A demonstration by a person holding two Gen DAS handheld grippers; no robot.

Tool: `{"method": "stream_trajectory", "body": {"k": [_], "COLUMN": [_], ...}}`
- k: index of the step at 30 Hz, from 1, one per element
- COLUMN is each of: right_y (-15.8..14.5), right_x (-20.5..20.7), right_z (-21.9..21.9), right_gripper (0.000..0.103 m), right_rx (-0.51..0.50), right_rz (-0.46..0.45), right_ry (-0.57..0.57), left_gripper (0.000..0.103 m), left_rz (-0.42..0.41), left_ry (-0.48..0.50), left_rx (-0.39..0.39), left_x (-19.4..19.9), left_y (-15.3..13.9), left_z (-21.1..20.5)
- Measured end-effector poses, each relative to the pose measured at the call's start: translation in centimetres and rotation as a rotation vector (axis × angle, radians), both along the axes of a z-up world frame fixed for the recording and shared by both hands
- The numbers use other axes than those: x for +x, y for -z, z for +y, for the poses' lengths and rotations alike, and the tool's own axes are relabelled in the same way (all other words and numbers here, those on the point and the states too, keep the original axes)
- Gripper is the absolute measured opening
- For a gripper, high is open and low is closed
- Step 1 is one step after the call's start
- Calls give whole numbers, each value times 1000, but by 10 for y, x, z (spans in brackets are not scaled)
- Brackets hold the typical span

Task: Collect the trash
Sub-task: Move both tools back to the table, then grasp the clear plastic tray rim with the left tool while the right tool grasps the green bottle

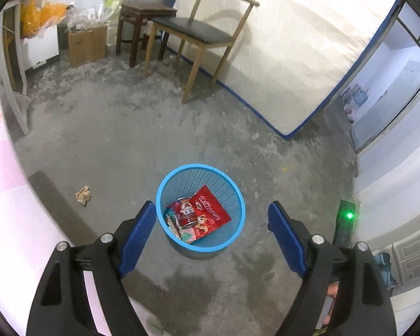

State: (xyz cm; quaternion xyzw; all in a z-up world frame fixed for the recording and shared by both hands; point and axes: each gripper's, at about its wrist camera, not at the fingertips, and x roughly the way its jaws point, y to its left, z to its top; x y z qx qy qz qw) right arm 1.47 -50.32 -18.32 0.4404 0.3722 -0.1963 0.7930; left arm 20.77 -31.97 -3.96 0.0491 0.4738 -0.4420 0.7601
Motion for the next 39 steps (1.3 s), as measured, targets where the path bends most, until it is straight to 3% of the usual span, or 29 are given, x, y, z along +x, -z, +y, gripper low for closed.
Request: {"method": "stream_trajectory", "body": {"k": [6,12,24,33,39], "right_y": [-40,-72,-102,-113,-118], "right_x": [8,35,97,136,152], "right_z": [39,82,189,273,329], "right_gripper": [70,70,70,70,70], "right_rx": [9,-5,-43,-45,-68], "right_rz": [-85,-124,-136,-127,-118], "right_ry": [-130,-296,-611,-802,-911], "left_gripper": [85,86,89,89,89], "left_rz": [-37,-143,-239,-364,-293], "left_ry": [-44,-160,-561,-877,-996], "left_rx": [-72,-82,-65,-21,27], "left_x": [-25,-48,-100,-119,-95], "left_y": [-29,-47,-43,-46,-23], "left_z": [72,169,389,514,564]}}
